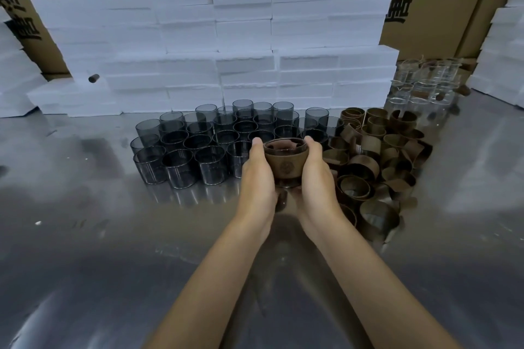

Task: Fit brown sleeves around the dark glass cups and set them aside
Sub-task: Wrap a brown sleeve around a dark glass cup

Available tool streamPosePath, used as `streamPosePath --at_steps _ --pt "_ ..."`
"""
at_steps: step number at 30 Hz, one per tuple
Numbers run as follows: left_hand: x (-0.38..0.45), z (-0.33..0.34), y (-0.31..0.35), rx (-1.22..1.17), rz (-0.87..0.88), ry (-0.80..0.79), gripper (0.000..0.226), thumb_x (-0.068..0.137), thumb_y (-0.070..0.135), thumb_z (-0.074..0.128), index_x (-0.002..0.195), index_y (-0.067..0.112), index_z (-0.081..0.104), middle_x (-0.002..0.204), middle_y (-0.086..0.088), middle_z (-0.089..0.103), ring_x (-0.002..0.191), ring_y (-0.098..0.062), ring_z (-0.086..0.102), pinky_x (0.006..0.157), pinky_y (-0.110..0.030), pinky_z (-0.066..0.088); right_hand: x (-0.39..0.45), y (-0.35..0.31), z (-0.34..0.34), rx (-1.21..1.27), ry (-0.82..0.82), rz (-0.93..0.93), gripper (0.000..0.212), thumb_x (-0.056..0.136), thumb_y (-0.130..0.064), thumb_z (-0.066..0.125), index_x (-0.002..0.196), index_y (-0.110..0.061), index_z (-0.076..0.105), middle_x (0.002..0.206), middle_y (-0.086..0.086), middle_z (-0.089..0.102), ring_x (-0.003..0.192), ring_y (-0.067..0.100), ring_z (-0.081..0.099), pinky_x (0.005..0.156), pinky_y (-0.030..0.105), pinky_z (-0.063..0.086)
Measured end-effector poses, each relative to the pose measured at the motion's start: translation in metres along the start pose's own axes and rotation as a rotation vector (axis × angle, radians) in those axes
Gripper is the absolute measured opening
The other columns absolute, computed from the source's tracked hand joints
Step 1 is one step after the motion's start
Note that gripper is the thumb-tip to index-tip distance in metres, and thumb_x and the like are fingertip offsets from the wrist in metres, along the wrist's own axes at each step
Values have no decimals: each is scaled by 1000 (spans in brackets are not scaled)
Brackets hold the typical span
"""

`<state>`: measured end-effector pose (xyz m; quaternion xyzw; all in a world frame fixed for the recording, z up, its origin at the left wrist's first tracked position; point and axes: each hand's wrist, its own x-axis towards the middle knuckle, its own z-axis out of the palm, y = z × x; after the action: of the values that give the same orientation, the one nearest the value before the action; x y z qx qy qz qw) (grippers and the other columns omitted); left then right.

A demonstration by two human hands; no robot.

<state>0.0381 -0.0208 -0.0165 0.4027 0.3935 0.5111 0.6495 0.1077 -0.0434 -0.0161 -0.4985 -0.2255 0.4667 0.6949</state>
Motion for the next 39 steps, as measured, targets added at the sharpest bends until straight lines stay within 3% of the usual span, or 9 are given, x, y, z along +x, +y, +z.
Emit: streamPosePath --at_steps 2,7,11,18,23,27,30,34,39 --pt "1 1 -1 26 -2 -2 57 106 52 37 69 40 79 86 -2 80 91 -22 76 96 -46 58 -1 0 -3 68 3 13 32 101 -44 50 102 -18 68 67 -3 75 60 9 73 50 22 54" --pt "0 5 -6 42 -8 22 47 106 45 37 92 25 77 83 0 79 79 -14 75 67 -27 55 -1 3 -4 127 -11 72 29 101 -40 50 91 -19 68 65 -3 75 58 9 72 55 26 58" --pt "-2 6 -7 48 -1 38 45 106 34 35 83 20 72 66 3 72 64 -12 67 54 -24 51 -3 3 -1 152 44 92 27 104 -31 44 90 -16 62 51 -6 68 46 6 67 42 19 50" --pt "-2 6 -7 38 9 59 56 109 34 32 73 20 73 65 1 73 65 -16 68 50 -24 48 -3 0 -4 116 61 127 26 105 -29 44 87 -18 58 48 -5 66 40 7 63 37 17 43" --pt "-4 6 -7 55 38 31 62 110 41 30 73 39 80 81 0 79 78 -18 73 59 -27 52 -4 -3 -8 114 73 139 25 106 -31 44 98 -14 61 60 2 69 47 11 64 34 18 39" --pt "-6 8 -2 85 79 11 53 107 47 38 78 33 80 84 2 79 77 -12 76 61 -24 56 -7 -3 -5 196 -33 151 35 105 -44 46 108 -17 68 82 4 79 71 15 77 55 28 58" --pt "-5 6 2 109 158 50 48 106 48 42 83 24 77 86 1 79 84 -15 76 73 -28 60 -7 -2 -1 99 -80 161 50 101 -61 41 106 -23 74 94 6 80 87 19 78 65 34 60" --pt "-10 1 4 91 168 84 49 104 52 44 73 30 75 71 1 74 59 -14 68 46 -25 50 -4 -2 0 -134 -67 160 68 97 -70 35 72 -19 72 58 3 64 47 17 56 46 28 42" --pt "-10 8 0 35 53 103 54 104 51 37 64 39 73 61 1 67 41 -14 56 38 -22 40 -5 -2 -2 -39 -69 164 53 99 -56 41 75 -15 64 50 -1 54 38 11 39 39 21 28"
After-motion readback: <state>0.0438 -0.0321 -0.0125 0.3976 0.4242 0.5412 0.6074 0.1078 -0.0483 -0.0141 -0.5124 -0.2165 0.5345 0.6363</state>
